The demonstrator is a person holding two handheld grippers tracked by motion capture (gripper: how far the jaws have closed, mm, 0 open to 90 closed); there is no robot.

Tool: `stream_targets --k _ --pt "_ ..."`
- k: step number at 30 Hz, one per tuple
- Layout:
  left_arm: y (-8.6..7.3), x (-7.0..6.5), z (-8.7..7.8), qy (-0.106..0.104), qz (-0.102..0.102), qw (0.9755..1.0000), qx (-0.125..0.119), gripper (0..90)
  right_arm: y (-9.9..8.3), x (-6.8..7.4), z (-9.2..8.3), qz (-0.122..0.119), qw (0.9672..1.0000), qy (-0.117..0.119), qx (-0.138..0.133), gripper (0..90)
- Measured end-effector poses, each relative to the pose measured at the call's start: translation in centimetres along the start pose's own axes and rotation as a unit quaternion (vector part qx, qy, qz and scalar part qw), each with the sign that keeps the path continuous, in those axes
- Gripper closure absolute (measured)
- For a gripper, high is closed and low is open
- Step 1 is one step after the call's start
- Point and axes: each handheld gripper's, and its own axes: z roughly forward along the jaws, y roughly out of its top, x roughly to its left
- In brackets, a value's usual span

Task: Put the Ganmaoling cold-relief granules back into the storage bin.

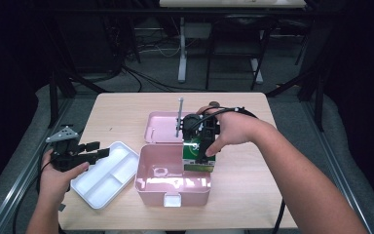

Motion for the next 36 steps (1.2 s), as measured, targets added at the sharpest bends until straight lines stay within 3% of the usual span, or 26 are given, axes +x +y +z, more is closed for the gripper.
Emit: stream_targets --k 12,24,29,36 --pt "0.0 0.1 0.0 0.001 -0.001 1.0000 0.000 44.8 1.2 0.4 1.4 -0.004 0.9999 0.011 0.001 15.8" --pt "-0.1 0.0 0.2 0.001 0.000 1.0000 0.003 44.9 1.0 0.7 3.7 -0.012 0.9997 0.011 0.018 15.8" --pt "-0.1 0.0 0.2 0.001 0.000 1.0000 0.002 44.9 0.9 0.7 4.5 -0.001 0.9997 0.022 0.007 15.8" --pt "-0.1 0.1 0.2 0.001 -0.001 1.0000 0.002 44.9 0.7 0.7 6.3 -0.002 0.9995 0.028 0.017 15.8"
